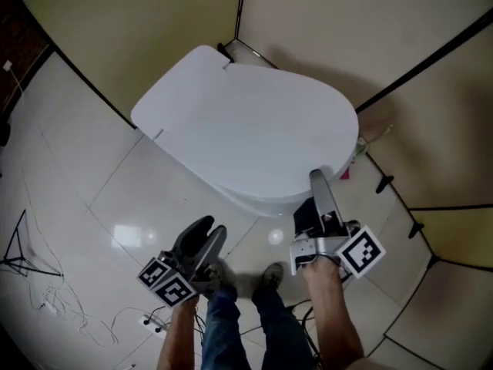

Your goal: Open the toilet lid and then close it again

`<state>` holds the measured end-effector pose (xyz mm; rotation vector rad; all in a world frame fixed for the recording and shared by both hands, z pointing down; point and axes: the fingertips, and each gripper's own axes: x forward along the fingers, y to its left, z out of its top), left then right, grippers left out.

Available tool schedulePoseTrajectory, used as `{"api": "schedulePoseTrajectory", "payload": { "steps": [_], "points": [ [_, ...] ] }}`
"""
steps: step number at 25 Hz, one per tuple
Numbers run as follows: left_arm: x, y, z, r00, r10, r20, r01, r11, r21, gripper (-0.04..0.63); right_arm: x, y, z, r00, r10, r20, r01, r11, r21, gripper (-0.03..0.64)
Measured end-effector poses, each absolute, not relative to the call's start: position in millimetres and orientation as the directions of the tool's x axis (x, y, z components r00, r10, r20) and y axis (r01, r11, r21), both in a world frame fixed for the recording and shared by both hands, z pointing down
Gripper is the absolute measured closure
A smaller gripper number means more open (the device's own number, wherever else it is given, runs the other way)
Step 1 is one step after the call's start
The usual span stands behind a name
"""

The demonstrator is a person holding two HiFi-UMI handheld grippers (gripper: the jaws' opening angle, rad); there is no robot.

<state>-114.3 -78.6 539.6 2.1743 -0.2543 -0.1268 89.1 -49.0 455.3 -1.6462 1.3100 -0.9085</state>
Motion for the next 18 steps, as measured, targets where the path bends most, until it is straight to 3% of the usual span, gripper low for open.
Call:
{"api": "schedulePoseTrajectory", "payload": {
  "steps": [8,12,18],
  "points": [
    [-168.0,-152.0,451.0,0.947,-0.320,-0.023,-0.223,-0.708,0.670,0.391,52.5,-203.5,327.8,0.031,-0.999,-0.020,-0.593,-0.002,-0.805,0.518],
    [-198.9,-178.4,430.5,0.930,-0.366,-0.004,-0.287,-0.737,0.612,0.391,31.6,-287.1,303.9,0.006,-0.995,0.101,-0.679,-0.078,-0.730,0.529],
    [-232.4,-207.3,428.5,0.907,-0.417,0.067,-0.384,-0.749,0.540,0.391,0.3,-400.4,290.3,-0.069,-0.982,0.178,-0.777,-0.059,-0.627,0.535]
  ]
}}
